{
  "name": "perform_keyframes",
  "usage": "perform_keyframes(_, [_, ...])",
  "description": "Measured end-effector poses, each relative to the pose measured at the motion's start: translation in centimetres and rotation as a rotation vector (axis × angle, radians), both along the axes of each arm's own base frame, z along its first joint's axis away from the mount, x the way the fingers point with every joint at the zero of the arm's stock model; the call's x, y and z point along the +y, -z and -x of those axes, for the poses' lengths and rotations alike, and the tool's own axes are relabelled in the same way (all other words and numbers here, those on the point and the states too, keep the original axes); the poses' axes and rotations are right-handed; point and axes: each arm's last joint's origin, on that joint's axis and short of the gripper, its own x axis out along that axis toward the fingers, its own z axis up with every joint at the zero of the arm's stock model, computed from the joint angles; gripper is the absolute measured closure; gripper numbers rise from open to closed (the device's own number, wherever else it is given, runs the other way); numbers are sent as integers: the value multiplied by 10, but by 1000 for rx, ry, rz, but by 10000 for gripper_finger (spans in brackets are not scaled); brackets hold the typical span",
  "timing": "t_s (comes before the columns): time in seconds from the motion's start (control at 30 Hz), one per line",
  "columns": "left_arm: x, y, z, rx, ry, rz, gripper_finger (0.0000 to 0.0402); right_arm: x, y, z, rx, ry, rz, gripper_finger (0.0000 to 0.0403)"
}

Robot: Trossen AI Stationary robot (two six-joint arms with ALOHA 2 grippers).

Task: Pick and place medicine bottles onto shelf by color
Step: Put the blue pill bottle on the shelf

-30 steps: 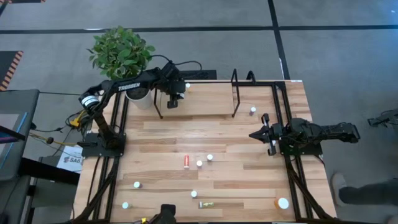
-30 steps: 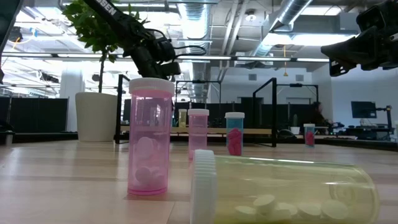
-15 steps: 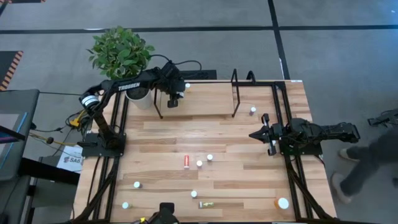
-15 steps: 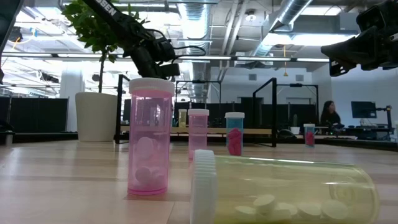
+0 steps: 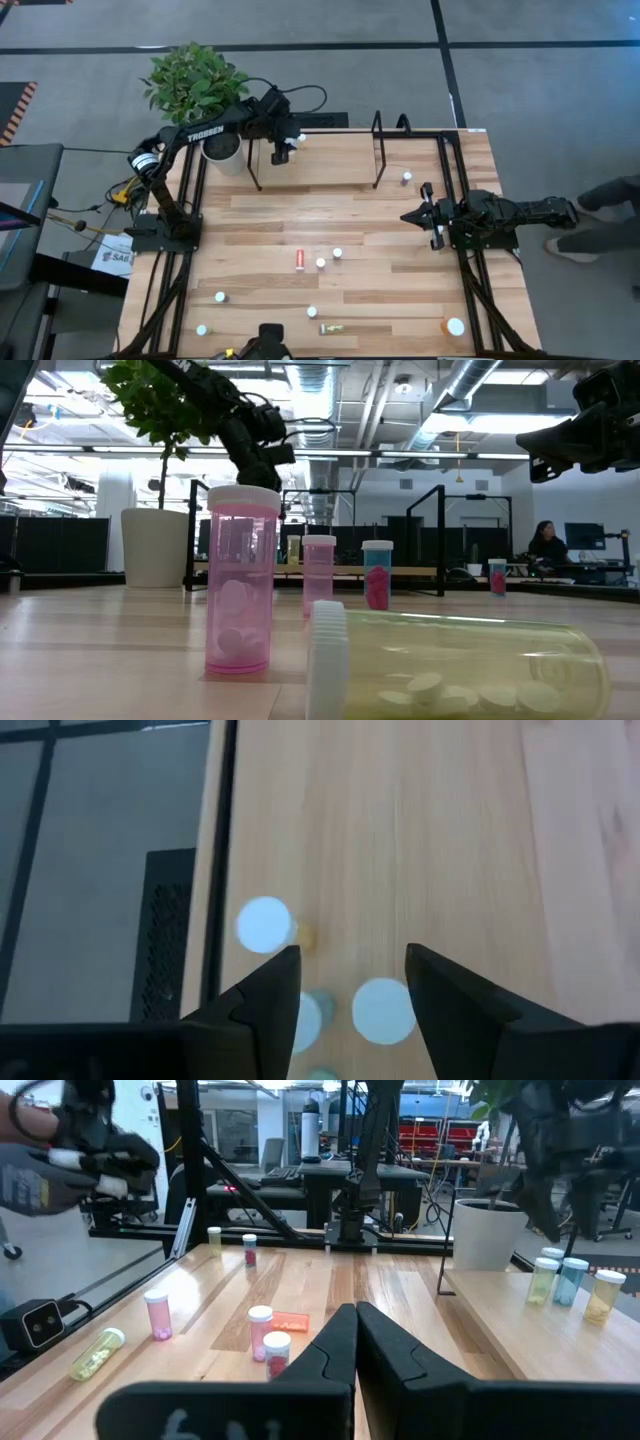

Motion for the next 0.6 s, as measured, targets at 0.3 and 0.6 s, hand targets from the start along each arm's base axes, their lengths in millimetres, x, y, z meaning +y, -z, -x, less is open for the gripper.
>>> perform_keyframes(0.3, [-33, -48, -26, -55, -45, 94, 232, 0, 0, 0, -1, 0, 0, 377])
perform_keyframes(0.6, [-118, -59, -69, -94, -211, 165, 232, 0, 0, 0, 0, 0, 0, 377])
